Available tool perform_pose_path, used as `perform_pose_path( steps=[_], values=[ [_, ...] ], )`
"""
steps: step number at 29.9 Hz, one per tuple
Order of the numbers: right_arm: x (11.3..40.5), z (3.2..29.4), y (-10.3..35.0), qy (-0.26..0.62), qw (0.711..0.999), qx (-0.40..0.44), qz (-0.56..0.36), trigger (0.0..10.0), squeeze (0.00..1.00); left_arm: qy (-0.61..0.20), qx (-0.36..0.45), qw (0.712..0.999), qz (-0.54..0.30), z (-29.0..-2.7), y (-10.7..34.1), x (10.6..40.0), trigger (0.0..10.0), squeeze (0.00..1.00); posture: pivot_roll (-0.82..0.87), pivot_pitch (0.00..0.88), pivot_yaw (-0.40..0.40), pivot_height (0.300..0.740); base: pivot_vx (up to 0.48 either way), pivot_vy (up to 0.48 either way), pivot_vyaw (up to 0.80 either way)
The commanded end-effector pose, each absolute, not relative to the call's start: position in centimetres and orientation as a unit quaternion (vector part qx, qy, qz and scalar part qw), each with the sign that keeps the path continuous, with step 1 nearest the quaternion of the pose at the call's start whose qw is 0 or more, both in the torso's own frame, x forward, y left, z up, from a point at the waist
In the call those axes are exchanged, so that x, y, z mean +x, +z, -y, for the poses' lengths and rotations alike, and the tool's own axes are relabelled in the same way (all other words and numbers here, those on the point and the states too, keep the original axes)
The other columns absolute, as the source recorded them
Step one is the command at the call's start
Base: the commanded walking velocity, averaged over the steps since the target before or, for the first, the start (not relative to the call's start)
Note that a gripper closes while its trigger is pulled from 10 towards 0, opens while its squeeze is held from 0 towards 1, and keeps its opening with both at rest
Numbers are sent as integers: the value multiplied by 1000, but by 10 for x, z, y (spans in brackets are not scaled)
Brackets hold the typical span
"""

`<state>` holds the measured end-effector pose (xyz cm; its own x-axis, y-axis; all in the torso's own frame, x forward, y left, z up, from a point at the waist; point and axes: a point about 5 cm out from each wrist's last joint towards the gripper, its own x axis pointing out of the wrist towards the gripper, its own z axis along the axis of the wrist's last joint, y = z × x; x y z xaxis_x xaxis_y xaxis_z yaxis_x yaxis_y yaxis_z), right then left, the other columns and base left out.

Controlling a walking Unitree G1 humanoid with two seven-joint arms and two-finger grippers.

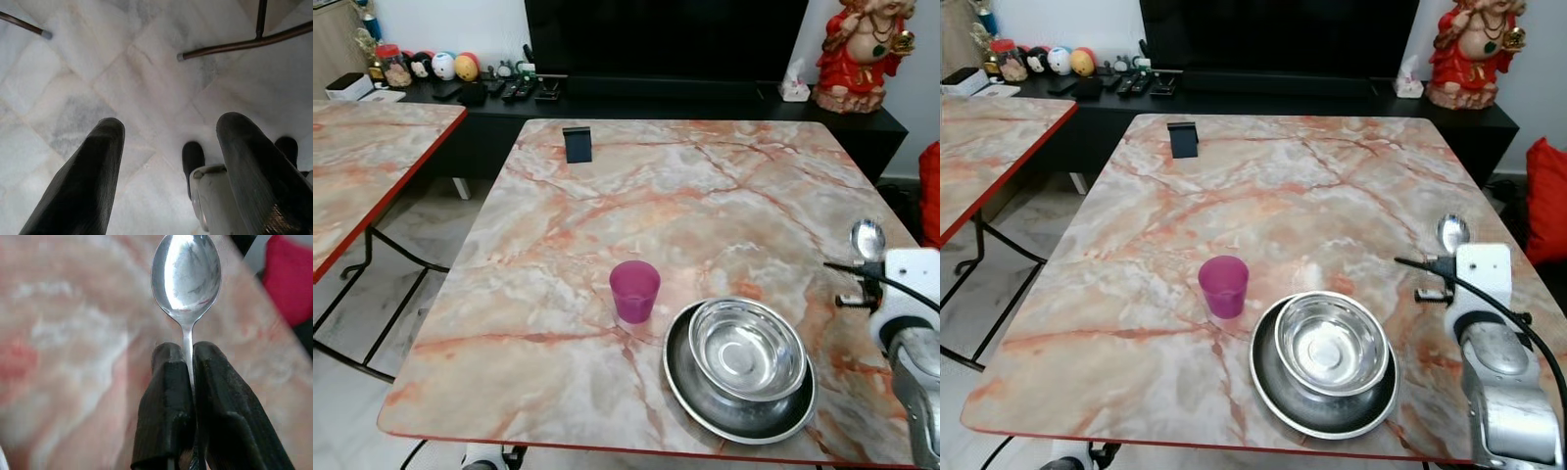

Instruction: Setting the table

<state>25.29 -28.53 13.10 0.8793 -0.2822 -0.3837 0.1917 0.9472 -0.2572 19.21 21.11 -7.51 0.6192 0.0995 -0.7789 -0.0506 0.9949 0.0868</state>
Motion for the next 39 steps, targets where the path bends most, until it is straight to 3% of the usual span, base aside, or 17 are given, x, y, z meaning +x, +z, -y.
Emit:
perform_pose_path(
  steps=[1, 13, 39],
  values=[
    [250, 284, 125, -106, 962, -94, -235, 10000, 0, 36, 34, 892, -448, -212, -78, 188, 10000, 0, -26, 0, 4, 740, 0, 0, 0],
    [240, 279, 101, -69, 950, -68, -297, 10000, 0, 29, 38, 890, -453, -210, -78, 188, 10000, 0, -23, 0, 13, 740, 0, 0, 0],
    [238, 270, 86, -64, 944, -37, -323, 10000, 0, 30, 41, 885, -463, -217, -80, 182, 10000, 0, -14, 0, 12, 740, 0, 0, 0]
  ],
)
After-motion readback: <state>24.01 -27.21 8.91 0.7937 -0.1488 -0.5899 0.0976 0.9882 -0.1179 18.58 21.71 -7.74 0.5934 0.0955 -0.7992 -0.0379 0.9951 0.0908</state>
